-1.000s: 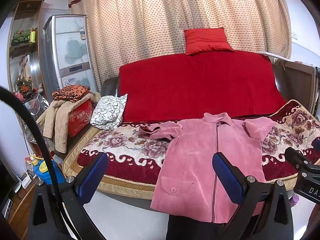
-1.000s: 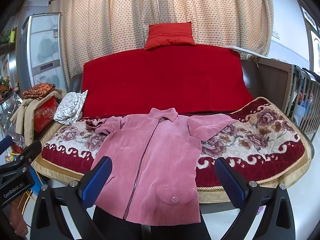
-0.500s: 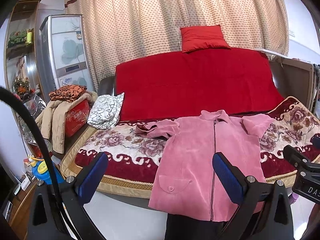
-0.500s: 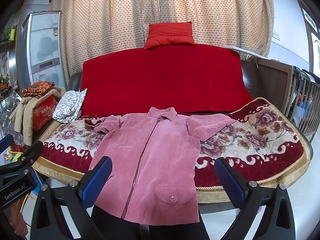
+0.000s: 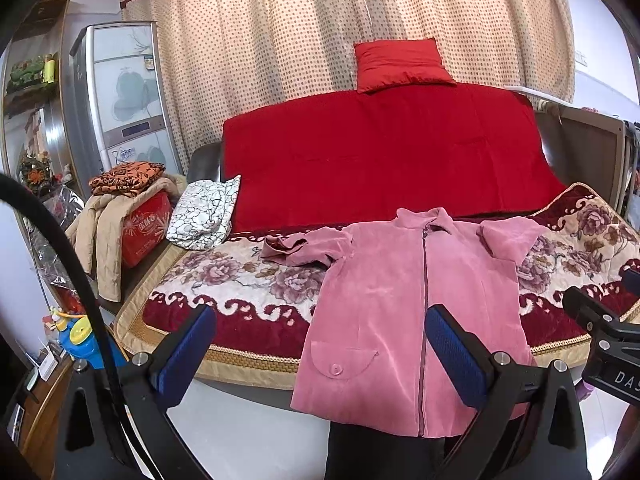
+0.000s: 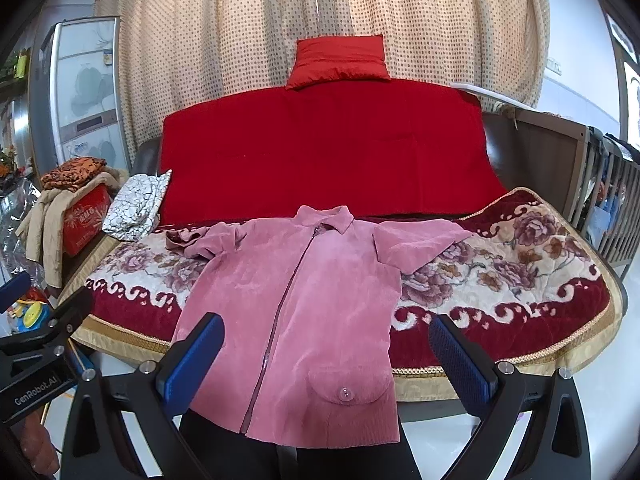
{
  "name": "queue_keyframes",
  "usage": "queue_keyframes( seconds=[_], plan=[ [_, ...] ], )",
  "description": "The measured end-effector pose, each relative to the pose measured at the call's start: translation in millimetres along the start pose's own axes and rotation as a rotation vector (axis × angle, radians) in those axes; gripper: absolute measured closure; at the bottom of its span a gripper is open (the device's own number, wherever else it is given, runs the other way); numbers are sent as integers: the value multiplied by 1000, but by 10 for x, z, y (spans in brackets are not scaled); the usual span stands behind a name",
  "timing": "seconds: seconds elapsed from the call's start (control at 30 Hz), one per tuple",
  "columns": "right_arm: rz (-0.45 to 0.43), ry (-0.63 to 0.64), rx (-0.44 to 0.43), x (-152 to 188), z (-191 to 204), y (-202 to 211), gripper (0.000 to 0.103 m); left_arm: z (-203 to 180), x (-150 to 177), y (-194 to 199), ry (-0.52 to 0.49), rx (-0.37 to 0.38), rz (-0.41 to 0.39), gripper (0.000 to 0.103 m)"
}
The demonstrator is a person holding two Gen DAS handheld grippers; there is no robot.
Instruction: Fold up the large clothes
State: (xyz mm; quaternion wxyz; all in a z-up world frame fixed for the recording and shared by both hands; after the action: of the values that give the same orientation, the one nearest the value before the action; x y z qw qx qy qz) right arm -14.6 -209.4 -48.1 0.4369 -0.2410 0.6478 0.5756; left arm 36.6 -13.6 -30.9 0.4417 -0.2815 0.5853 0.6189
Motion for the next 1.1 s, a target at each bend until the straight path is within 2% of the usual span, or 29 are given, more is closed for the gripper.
queue_keyframes(
  seconds=[0.6,0.8,1.1],
  plan=[
    [35,10,35,-4,-64,-200,0,-67,-91,-345,32,64,52,0],
    [61,8,56,-76,-133,-410,0,-119,-227,-587,33,57,49,0],
    [109,-9,85,-250,-305,-921,0,-214,-445,-1206,49,56,102,0]
  ],
)
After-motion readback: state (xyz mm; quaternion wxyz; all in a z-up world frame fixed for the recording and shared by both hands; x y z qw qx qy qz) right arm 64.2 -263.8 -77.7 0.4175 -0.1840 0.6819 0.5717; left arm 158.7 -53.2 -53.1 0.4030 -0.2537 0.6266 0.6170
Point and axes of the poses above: each gripper's, at about its wrist camera, not at the fingertips, and y roughly against the way its jaws point, z to its left, x to its underside, the point moved 3 cm from there along -y, roughly the way its jaws point, and after that the axes turned 2 degrees about x, right-handed, at the moved point
